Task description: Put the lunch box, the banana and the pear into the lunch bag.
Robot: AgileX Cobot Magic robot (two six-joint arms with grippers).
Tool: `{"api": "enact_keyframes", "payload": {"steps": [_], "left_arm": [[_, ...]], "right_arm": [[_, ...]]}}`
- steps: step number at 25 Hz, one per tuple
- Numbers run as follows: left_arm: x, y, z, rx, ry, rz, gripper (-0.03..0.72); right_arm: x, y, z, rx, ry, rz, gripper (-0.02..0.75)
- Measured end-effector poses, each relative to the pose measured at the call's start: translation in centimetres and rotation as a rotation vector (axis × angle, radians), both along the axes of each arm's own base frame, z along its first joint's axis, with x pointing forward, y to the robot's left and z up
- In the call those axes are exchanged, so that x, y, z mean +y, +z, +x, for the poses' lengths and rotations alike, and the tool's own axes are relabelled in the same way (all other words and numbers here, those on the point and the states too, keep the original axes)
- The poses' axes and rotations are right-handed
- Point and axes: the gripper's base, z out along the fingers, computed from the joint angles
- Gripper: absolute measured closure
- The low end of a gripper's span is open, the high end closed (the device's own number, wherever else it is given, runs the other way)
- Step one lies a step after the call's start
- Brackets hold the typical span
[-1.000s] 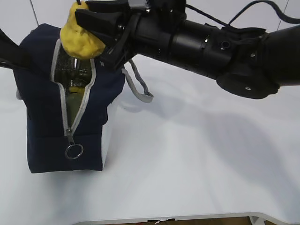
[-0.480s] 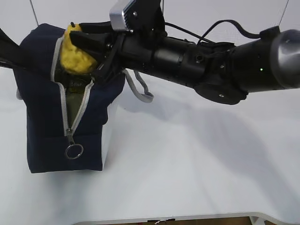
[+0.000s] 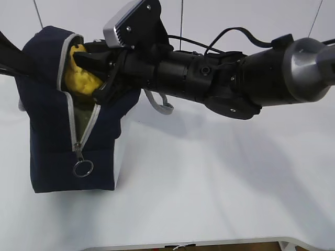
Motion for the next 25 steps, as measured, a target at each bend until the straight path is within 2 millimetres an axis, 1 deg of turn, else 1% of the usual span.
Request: {"api": "enact_keyframes", "payload": {"steps": [3,8,12,19,25], "left_arm": [[0.0,0.0,0.0,0.000,0.000,0.000,0.677],[0.0,0.0,0.0,-0.001,-0.001,0.001,0.677],[0.0,0.0,0.0,-0.001,-0.001,0.001,0.677],[0.0,0.0,0.0,-0.001,-0.001,0.001,0.677],[0.0,0.0,0.0,-0.001,-0.001,0.000,0.677]], "right_arm": [[0.0,0.0,0.1,0.011,-0.014,-0.002,0.561],[-0.2,0.0,0.6,0.097,-0.059,0.070,0.561],[-0.1,0.4,0.9,0.101,-0.067,0.077,0.555],[0.0,0.7,1.1,0.112,-0.080,0.076,0.451],[0.0,0.7,1.1,0.110,-0.076,0.071,0.440]]}}
